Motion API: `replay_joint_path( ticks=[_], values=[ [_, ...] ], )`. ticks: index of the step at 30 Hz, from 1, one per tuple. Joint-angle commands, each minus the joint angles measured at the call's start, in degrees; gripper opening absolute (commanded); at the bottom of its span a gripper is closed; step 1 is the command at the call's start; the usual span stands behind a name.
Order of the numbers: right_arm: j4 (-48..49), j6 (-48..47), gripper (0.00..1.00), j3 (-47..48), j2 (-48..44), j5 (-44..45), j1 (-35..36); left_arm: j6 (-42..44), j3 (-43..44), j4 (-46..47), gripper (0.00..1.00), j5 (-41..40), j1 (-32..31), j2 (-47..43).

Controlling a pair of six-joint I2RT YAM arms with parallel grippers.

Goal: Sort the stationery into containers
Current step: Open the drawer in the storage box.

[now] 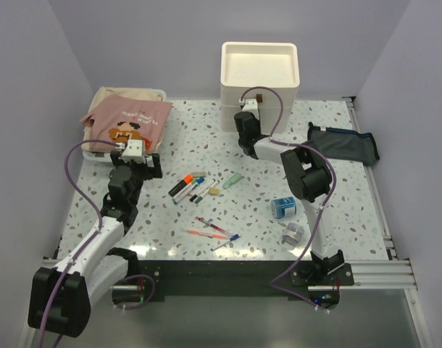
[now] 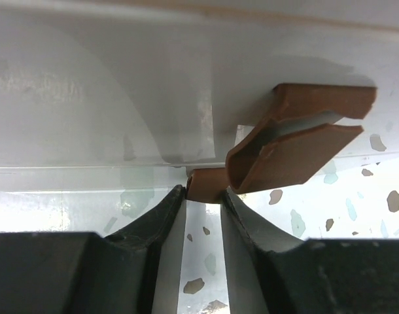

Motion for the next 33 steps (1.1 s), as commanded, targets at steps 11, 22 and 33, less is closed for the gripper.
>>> replay_joint_path(
  ticks=[11,22,33],
  values=[
    [2.03,1.56,0.0,-4.01,-8.07,0.81,-1.69,-1.36,-0.55,3.98,1.0,1.41,0.5,-0.65],
    [-3.95,7.26,0.0,-19.82,-20.2,-1.74,1.65,-1.54,-1.17,4.77,1.0,2.64,0.5,-1.18],
    [-7.64,11.4,0.0,-28.18,-26.01,-4.12,4.73,-1.71,-1.35,4.77,1.0,3.43,0.5,-1.45]
  ],
)
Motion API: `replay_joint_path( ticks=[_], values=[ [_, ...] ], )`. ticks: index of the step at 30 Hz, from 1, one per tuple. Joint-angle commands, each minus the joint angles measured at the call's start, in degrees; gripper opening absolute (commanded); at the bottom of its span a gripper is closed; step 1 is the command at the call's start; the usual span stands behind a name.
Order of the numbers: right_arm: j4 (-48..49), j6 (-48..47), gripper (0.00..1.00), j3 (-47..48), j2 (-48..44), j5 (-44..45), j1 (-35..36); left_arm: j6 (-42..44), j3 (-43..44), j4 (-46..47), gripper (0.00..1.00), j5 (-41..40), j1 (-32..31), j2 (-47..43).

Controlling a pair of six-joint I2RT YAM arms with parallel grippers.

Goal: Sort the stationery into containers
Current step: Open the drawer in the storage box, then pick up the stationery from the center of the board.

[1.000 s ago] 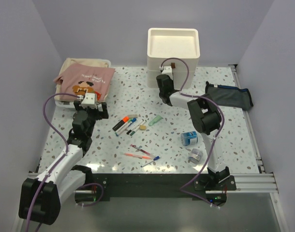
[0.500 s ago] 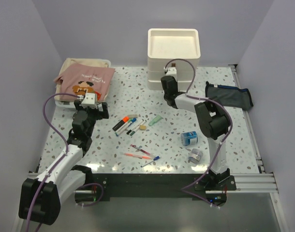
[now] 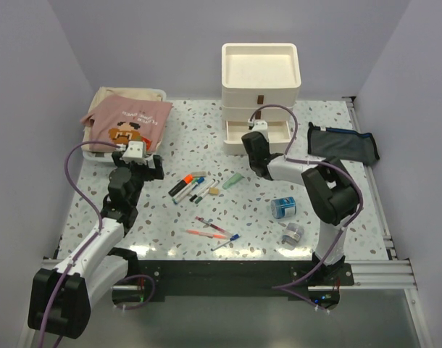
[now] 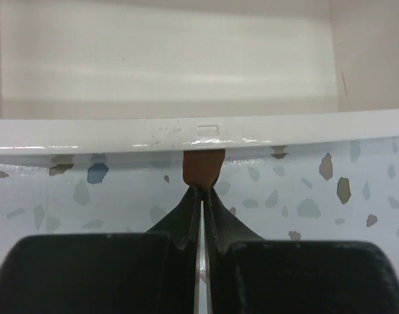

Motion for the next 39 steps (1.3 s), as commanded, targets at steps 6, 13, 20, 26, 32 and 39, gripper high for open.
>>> replay_joint_path(
  ticks=[6,13,20,26,32,39],
  values=[
    [-1.28,3.25,0.15,-2.22,-5.12,-0.73,1.19,-1.41,0.12,2.78,1.0,1.23,0.5,-0.59],
    [-11.19,1.76,0.83,0.5,-10.2,-5.65,1.72,-0.01,4.95,-5.2,1.0,1.4,0.5,-0.68],
    [-28.24,-10.27,0.9,1.56,-19.86,-12.94,1.72,5.35,17.86,-19.62,1.0,9.21,0.5,-2.44],
    [-40.01,-24.68,0.94,1.47,-27.34,-24.97,1.8,12.2,24.55,-31.84,1.0,20.47,0.41,-2.09],
    [-38.2,-39.71,0.96,0.24,-32.28,-37.2,1.8,17.04,26.14,-34.22,1.0,21.53,0.33,-0.86],
    [-34.59,-45.96,0.86,0.59,-33.33,-43.96,1.72,19.94,29.56,-37.91,1.0,22.59,-3.18,4.58]
  ],
)
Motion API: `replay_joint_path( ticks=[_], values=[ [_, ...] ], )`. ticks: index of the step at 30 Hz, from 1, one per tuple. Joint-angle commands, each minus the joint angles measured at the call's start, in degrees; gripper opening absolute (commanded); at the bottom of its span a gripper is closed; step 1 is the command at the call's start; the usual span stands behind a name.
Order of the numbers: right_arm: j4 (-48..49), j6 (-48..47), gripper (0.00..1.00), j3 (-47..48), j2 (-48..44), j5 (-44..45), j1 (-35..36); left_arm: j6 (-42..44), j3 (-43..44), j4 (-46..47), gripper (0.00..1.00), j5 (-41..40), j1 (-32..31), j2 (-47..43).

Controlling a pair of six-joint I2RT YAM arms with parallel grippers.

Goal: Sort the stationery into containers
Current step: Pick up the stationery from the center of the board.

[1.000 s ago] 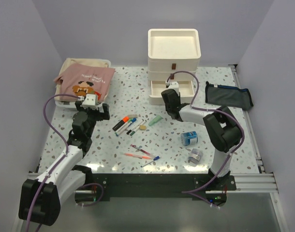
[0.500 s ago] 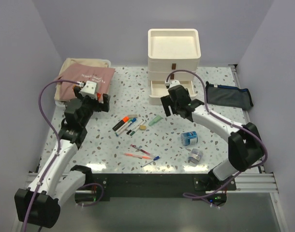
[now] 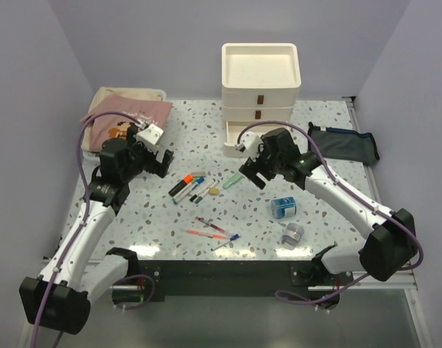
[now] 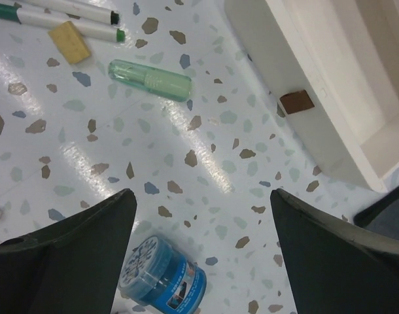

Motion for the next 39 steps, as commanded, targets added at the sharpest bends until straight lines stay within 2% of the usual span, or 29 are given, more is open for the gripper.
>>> replay_joint_path(
  ticks=[1,9,13,18,24,28,33,39],
  values=[
    [2.13,-9.09,0.85,0.96,-1.27,-9.33,0.14,4.47,4.88,-4.58,1.0,0.62,-3.14,3.56],
    [2.83,-12.62,0.82,7.02,3.91,-15.22,0.23,6.67,6.3,-8.89,1.0,-0.79,-7.71,7.17],
    [3.9,-11.12,0.81,6.85,3.74,-13.21,0.23,8.26,6.21,-11.36,1.0,-2.37,-8.33,7.96],
    [-1.29,-14.12,0.81,3.08,-1.69,-10.23,-0.03,8.52,6.21,-11.62,1.0,-1.67,-8.68,9.37],
    [-7.62,-4.72,0.83,1.67,-6.1,-8.2,-2.23,9.84,8.75,-11.89,1.0,-2.72,-10.26,13.93],
    [-7.79,-7.16,0.85,-0.53,-9.53,-4.25,-2.23,11.15,9.46,-11.71,1.0,-2.98,-10.79,16.4],
    [-11.92,-12.18,0.85,2.19,-8.48,-2.49,-2.41,12.65,8.58,-11.71,1.0,-6.41,-11.32,20.61],
    [-10.79,-11.04,0.85,2.81,-6.72,-1.96,-2.49,9.58,12.53,-13.29,1.0,-12.04,-12.64,27.47]
  ],
)
